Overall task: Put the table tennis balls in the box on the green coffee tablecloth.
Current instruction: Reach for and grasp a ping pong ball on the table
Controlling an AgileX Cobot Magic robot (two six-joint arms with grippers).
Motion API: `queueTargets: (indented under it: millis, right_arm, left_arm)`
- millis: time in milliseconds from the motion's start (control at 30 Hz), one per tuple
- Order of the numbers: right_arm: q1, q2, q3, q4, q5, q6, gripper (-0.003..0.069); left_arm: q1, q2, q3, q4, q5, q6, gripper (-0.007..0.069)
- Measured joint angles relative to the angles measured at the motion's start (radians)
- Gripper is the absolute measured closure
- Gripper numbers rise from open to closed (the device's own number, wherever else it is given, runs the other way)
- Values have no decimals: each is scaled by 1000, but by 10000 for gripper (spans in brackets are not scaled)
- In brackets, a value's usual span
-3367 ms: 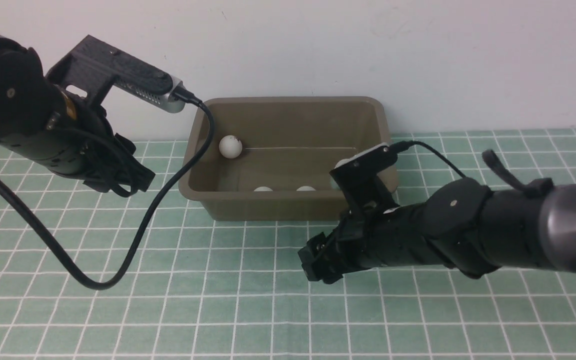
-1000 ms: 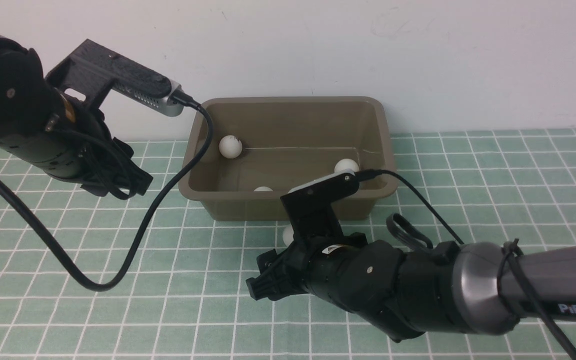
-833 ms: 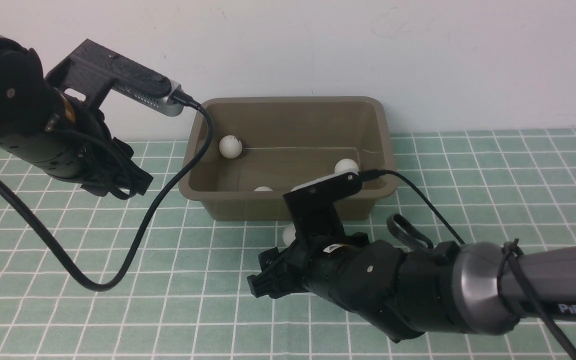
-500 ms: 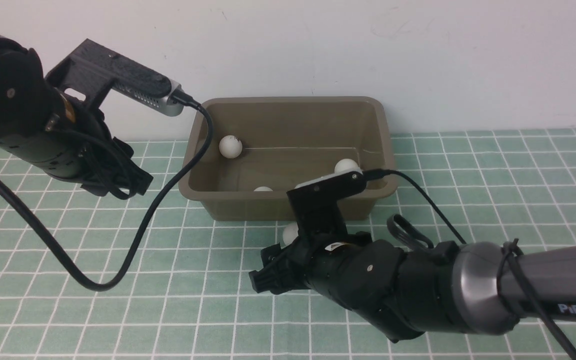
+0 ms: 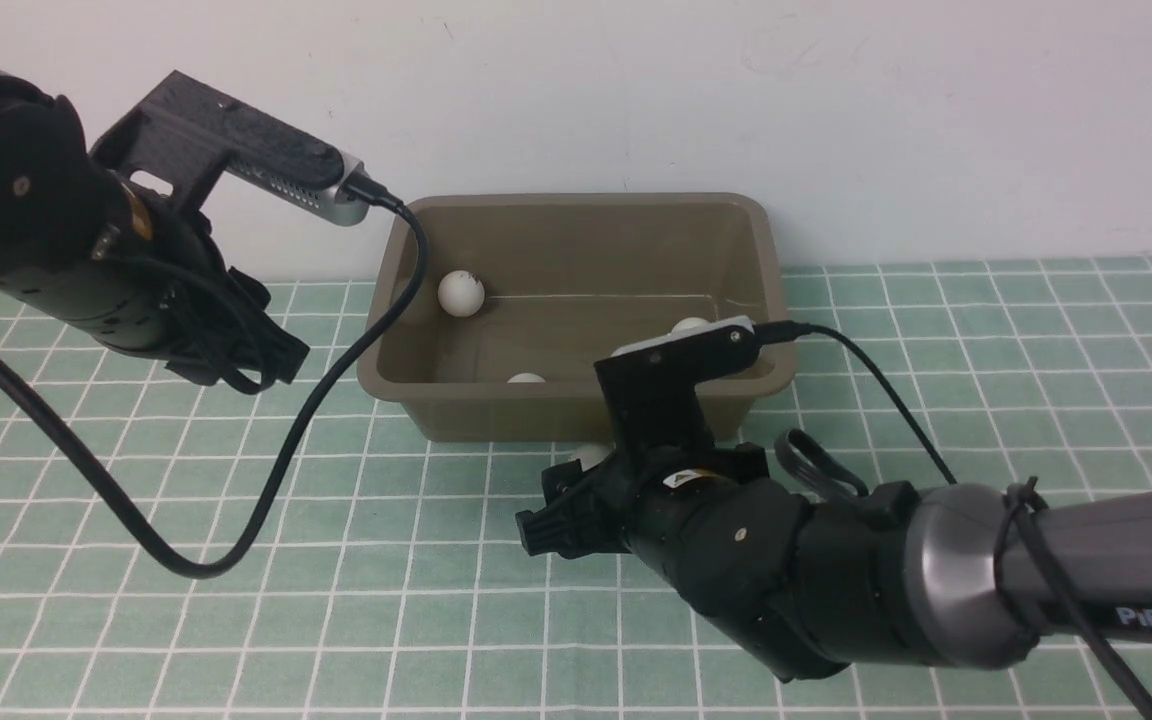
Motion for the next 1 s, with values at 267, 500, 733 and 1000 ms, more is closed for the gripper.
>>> queueTargets:
  millis: [267, 500, 733, 1000]
  right_arm:
    - [0, 16, -1, 1, 10, 47, 161]
    - [0, 66, -1, -34, -26, 97, 161]
    - [0, 77, -16, -139, -50, 183, 167]
    - [-14, 102, -70, -167, -54, 210, 195]
  left_arm:
    - [0, 0, 0, 0, -3, 0, 336]
    - [0, 0, 0, 0, -6, 0, 336]
    - [0, 0, 0, 0, -11, 0, 336]
    - [0, 0, 0, -1, -17, 0, 336]
